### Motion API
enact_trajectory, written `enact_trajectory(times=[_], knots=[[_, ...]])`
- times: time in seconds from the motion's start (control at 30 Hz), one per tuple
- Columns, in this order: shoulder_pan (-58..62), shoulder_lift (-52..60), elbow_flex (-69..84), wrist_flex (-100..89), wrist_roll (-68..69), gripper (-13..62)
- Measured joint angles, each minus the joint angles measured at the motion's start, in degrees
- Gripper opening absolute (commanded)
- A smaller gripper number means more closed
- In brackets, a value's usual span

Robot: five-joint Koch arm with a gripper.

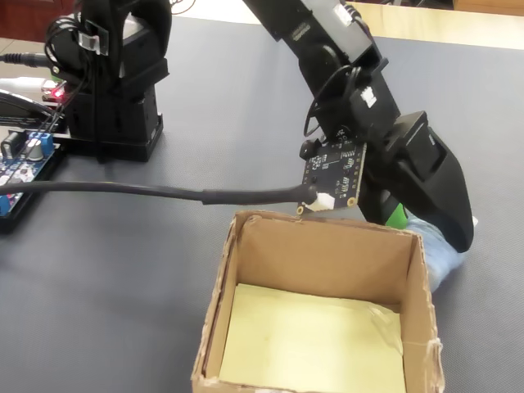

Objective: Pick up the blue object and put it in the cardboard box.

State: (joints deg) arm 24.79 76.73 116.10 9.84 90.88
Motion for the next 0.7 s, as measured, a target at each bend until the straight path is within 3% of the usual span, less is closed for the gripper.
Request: enact_trajectory(times=[0.23, 0.33, 0.7], knots=[[0.4, 8.3, 7.8, -10.3, 2.0, -1.8], [0.1, 16.8, 13.5, -15.7, 2.1, -1.8], [4.4, 31.1, 15.3, -16.0, -2.9, -1.8]])
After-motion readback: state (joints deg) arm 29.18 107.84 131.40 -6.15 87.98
